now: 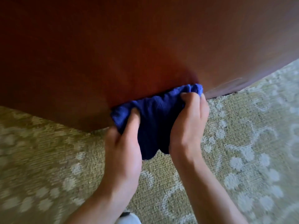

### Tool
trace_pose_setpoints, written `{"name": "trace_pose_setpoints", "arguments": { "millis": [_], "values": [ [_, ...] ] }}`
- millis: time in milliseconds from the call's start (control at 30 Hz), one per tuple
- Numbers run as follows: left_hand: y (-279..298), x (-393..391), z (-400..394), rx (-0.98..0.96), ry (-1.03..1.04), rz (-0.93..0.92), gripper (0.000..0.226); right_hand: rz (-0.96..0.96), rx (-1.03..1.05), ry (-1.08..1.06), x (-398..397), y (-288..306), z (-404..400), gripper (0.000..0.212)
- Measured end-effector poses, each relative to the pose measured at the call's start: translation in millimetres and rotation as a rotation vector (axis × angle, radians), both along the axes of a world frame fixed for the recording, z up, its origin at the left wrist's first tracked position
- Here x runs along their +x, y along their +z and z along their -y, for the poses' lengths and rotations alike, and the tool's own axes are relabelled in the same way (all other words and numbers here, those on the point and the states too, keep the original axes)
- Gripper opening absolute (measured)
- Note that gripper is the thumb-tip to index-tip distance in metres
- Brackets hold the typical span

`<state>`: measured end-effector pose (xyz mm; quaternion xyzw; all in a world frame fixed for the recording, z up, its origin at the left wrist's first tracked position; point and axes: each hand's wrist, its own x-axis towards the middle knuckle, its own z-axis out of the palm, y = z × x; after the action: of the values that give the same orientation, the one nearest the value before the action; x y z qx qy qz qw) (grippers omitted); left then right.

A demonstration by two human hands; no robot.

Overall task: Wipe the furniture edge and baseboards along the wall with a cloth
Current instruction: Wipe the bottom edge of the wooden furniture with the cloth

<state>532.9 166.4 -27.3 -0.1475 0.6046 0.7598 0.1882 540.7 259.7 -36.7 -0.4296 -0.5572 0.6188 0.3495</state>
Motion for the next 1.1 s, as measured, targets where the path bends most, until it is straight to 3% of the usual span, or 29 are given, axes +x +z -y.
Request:
{"name": "trace_pose_setpoints", "arguments": {
  "millis": [67,133,300,367,500,633,700,767,833,933,1000,1100],
  "values": [
    [2,2,1,0.011,-0.008,-0.040,0.015,-0.076,0.069,-0.015,1,9,2,0.023],
    [-9,1,-3,-0.110,-0.107,-0.066,0.017,-0.011,0.063,-0.022,1,-4,-4,0.018],
    [-53,-11,-10,-0.345,-0.267,0.211,0.021,0.435,-0.279,0.126,2,-54,-36,0.018],
    [-47,-3,-9,-0.322,-0.164,0.212,0.021,0.429,-0.267,0.130,2,-48,-37,0.016],
    [-27,-2,14,-0.083,0.217,0.143,0.009,0.215,-0.137,0.257,4,-19,10,0.009],
    [-46,-16,60,-0.221,0.406,0.204,0.030,0.298,-0.310,0.589,-11,-36,66,0.007],
    [-53,-22,71,-0.363,0.460,0.199,0.032,0.232,-0.471,0.644,-19,-48,76,0.032],
    [-57,-27,71,-0.468,0.465,0.209,0.036,0.200,-0.565,0.618,-21,-52,77,0.036],
    [-59,-25,63,-0.424,0.403,0.262,0.038,0.249,-0.571,0.570,-14,-45,67,0.019],
    [-58,-16,28,-0.258,0.075,0.386,0.059,0.169,-0.501,0.271,4,-35,18,0.005],
    [-54,-11,1,-0.246,-0.117,0.322,0.047,0.104,-0.488,0.084,14,-30,-24,0.007],
    [-54,-4,-14,-0.251,-0.126,0.247,0.030,0.146,-0.418,0.037,11,-42,-39,0.015]
  ]
}}
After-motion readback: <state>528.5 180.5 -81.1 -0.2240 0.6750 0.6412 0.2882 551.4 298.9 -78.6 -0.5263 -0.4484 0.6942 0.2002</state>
